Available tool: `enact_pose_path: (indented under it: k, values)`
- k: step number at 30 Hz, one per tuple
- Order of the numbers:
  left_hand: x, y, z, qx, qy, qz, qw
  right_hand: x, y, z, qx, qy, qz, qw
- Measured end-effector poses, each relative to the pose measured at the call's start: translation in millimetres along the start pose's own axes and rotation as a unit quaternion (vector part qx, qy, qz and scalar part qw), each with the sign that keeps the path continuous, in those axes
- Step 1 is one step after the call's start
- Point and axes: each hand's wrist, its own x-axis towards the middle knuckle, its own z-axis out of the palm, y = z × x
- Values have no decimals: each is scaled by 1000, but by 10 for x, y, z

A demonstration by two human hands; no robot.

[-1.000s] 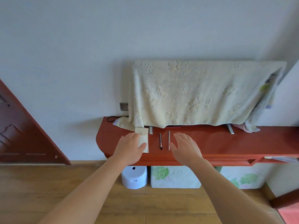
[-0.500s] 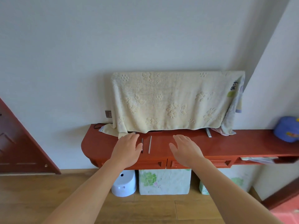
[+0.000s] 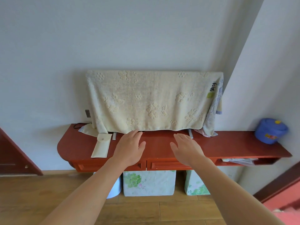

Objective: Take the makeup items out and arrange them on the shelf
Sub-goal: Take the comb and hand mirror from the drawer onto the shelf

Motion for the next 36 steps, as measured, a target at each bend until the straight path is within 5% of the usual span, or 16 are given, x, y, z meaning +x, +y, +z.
enact_pose_path:
  k: [15,28,36]
  values:
    - [1151,512,553,69,-64,40,995,623,1170,59,-11,-13,63,998]
    - [1403,1451,1161,48,-47,-96,993,1214,2400,68,27,-35,-30,999]
    - [1124,1437,1550,25,-80,-161,983,1140,2572,431,31,-101,-39,994]
